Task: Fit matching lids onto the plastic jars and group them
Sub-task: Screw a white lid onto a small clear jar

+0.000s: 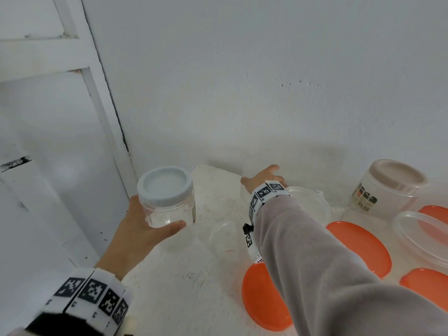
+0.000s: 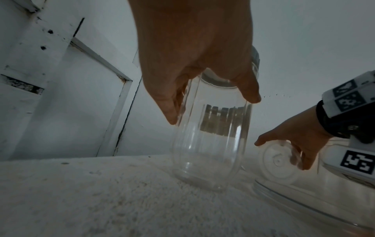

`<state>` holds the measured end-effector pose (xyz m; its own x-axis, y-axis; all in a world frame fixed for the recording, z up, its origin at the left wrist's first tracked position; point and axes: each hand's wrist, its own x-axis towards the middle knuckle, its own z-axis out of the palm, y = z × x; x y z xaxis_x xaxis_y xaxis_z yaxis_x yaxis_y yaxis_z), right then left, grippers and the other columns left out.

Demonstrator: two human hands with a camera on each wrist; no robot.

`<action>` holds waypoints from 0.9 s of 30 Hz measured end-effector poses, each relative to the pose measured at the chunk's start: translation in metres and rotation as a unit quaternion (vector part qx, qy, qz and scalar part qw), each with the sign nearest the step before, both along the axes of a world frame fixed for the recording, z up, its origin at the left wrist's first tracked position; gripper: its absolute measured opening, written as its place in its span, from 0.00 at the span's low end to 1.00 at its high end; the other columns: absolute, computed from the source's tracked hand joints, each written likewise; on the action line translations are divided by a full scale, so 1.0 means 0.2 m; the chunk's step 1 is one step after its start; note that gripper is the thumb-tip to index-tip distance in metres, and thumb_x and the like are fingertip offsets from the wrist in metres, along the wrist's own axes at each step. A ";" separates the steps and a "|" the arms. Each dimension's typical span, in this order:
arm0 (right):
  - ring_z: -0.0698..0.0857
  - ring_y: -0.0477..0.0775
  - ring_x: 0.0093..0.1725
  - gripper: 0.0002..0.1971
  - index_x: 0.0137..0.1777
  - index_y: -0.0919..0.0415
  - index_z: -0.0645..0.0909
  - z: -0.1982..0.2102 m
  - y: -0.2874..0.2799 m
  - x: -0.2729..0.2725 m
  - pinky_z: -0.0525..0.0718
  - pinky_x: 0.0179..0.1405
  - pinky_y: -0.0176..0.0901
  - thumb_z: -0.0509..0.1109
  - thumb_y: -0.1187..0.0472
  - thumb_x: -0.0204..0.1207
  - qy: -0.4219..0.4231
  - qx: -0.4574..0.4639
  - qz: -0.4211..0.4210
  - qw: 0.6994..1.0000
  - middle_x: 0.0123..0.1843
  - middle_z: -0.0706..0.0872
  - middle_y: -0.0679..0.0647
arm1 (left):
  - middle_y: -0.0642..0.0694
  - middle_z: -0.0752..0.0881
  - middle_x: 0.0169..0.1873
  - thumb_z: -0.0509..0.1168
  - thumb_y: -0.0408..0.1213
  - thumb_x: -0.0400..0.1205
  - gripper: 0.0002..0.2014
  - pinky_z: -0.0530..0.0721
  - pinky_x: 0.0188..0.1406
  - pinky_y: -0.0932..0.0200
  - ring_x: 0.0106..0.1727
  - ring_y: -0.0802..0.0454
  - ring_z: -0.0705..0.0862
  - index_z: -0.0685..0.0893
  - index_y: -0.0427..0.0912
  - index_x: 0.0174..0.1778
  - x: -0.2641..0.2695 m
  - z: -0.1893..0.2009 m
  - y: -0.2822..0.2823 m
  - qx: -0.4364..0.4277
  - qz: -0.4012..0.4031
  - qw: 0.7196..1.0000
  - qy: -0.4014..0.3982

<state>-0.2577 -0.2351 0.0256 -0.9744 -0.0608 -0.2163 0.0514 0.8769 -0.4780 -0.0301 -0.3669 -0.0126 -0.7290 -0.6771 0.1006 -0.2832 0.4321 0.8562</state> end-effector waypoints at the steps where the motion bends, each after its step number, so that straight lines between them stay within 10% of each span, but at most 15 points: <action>1: 0.68 0.73 0.74 0.49 0.82 0.69 0.44 -0.01 0.00 0.00 0.67 0.74 0.63 0.70 0.45 0.75 0.009 0.019 0.012 1.000 0.75 0.65 0.74 | 0.60 0.71 0.61 0.76 0.62 0.56 0.51 0.72 0.63 0.54 0.62 0.57 0.72 0.60 0.54 0.73 0.00 0.00 0.00 -0.001 0.000 1.000 0.000; 9: 0.74 0.67 0.63 0.48 0.73 0.70 0.64 0.08 0.01 0.10 0.72 0.51 0.51 0.72 0.34 0.65 0.067 0.072 0.106 0.990 0.65 0.72 0.64 | 0.62 0.68 0.64 0.76 0.63 0.57 0.56 0.70 0.68 0.52 0.65 0.58 0.71 0.57 0.54 0.78 0.00 -0.01 0.00 -0.001 0.002 1.000 0.000; 15: 0.78 0.62 0.59 0.42 0.69 0.66 0.68 0.23 0.18 0.13 0.80 0.55 0.52 0.73 0.36 0.64 0.020 -0.109 0.134 0.985 0.63 0.73 0.60 | 0.57 0.66 0.69 0.79 0.56 0.54 0.57 0.70 0.71 0.50 0.69 0.53 0.70 0.57 0.51 0.77 -0.02 0.07 0.08 -0.026 0.021 0.997 0.066; 18: 0.79 0.51 0.43 0.35 0.58 0.63 0.71 0.30 0.29 0.16 0.78 0.38 0.43 0.74 0.34 0.65 -0.025 -0.242 0.123 0.962 0.48 0.77 0.53 | 0.45 0.60 0.79 0.77 0.59 0.57 0.62 0.63 0.78 0.42 0.80 0.44 0.60 0.50 0.46 0.82 -0.01 0.16 0.16 -0.094 0.067 0.991 0.072; 23: 0.81 0.58 0.41 0.42 0.64 0.64 0.76 0.37 0.51 0.23 0.84 0.61 0.56 0.75 0.31 0.60 -0.121 -0.402 0.054 0.906 0.49 0.79 0.59 | 0.53 0.58 0.82 0.72 0.54 0.72 0.45 0.54 0.76 0.53 0.83 0.62 0.46 0.59 0.48 0.81 -0.07 0.27 0.37 -0.275 -0.019 0.955 0.110; 27: 0.81 0.58 0.40 0.36 0.62 0.63 0.76 0.36 0.75 0.32 0.85 0.54 0.52 0.74 0.35 0.65 -0.165 -0.477 0.032 0.862 0.46 0.81 0.62 | 0.54 0.63 0.80 0.68 0.47 0.80 0.30 0.54 0.76 0.60 0.83 0.62 0.48 0.68 0.46 0.77 -0.19 0.18 0.48 -0.291 -0.130 0.947 0.024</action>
<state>-0.1937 -0.0847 0.0981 -0.8571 -0.4167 -0.3029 0.2888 0.0982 -0.9523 -0.0677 -0.2705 0.0244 -0.8488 -0.2952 0.4387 -0.0701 0.8851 0.4600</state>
